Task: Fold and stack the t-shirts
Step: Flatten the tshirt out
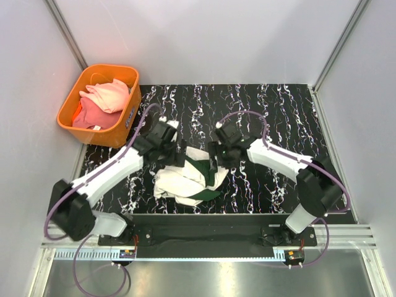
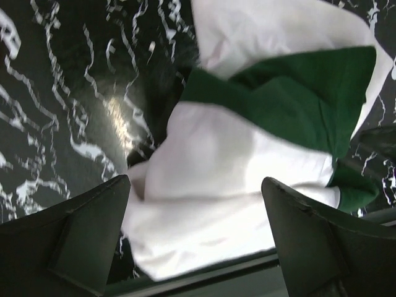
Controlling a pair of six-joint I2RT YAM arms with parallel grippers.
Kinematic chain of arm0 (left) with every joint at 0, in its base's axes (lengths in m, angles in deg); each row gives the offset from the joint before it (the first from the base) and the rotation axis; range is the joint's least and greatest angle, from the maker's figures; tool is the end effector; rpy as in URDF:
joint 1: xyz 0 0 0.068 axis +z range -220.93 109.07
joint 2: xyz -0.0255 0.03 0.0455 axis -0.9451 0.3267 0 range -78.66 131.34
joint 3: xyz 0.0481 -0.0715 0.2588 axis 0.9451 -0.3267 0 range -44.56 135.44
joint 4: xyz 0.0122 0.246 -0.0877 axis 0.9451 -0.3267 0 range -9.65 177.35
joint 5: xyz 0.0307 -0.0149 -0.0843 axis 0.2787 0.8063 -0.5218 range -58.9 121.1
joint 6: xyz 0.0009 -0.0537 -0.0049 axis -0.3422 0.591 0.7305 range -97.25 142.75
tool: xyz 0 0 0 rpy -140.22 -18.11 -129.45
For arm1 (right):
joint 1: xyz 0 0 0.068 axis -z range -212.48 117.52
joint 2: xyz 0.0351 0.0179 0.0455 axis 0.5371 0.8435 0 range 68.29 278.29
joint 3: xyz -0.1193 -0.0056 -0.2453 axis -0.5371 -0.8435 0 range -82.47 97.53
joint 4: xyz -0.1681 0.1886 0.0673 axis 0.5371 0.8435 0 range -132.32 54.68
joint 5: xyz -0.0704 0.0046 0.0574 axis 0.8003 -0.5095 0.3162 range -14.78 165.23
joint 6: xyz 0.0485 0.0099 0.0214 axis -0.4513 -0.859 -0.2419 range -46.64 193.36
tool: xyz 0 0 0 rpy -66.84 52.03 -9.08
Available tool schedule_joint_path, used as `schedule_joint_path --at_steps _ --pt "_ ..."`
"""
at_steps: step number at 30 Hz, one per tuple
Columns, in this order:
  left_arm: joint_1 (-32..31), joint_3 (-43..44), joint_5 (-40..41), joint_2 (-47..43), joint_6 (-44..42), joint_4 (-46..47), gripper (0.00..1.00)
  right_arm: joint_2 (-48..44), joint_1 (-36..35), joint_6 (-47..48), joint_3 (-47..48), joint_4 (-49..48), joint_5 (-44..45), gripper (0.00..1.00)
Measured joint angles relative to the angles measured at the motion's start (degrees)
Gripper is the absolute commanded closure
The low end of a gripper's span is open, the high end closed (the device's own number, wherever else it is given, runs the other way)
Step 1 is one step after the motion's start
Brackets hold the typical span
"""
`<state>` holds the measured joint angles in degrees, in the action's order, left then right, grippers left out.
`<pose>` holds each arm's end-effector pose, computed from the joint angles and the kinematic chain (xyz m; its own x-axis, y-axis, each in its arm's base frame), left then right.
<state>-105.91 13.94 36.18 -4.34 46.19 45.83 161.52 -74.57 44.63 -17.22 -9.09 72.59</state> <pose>0.2148 -0.1464 0.2664 -0.8445 0.1071 -0.5248 0.2135 0.9659 -0.1464 0.2453 0.2238 0.2191 -0.9001 -0.1658 -0.4029 -0.2888 0.9195 0.2668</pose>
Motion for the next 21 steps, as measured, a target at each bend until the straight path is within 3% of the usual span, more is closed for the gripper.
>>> schedule_joint_path --at_steps 4,5,6,10,12,13,17,19,20,21 --pt "-0.7 4.6 0.0 7.7 -2.0 1.0 0.08 0.3 3.4 1.4 1.0 0.9 0.0 0.31" --pt "-0.9 5.4 0.0 9.2 -2.4 1.1 0.08 0.7 3.4 1.8 1.7 1.0 -0.1 0.40" --pt "-0.9 6.1 0.0 10.6 -2.7 1.2 0.09 1.2 3.5 2.4 2.4 1.0 -0.3 0.41" --pt "-1.0 7.0 -0.9 14.0 -3.4 1.4 0.17 4.6 4.3 3.3 5.2 0.6 -1.9 0.39" --pt "-1.0 7.0 -1.7 14.7 -3.5 1.3 0.25 6.6 5.0 3.6 6.3 0.3 -2.5 0.37" --pt "-1.0 7.0 -2.1 15.0 -3.6 1.4 0.33 7.9 5.3 3.8 6.7 0.2 -2.8 0.36" --pt "-1.0 7.0 -3.5 15.5 -3.8 1.4 0.51 11.7 6.2 3.9 7.5 -0.6 -4.2 0.39" --pt "-1.0 7.0 -4.0 15.5 -3.6 1.4 0.76 13.4 6.5 4.1 7.8 -0.9 -4.9 0.54" --pt "-1.0 7.0 -4.2 15.5 -3.8 1.3 0.85 14.3 6.6 4.0 8.2 -0.9 -5.5 0.65" --pt "-1.0 7.0 -4.4 15.5 -3.9 1.4 1.00 14.8 6.6 4.1 8.6 -0.9 -5.8 0.77"
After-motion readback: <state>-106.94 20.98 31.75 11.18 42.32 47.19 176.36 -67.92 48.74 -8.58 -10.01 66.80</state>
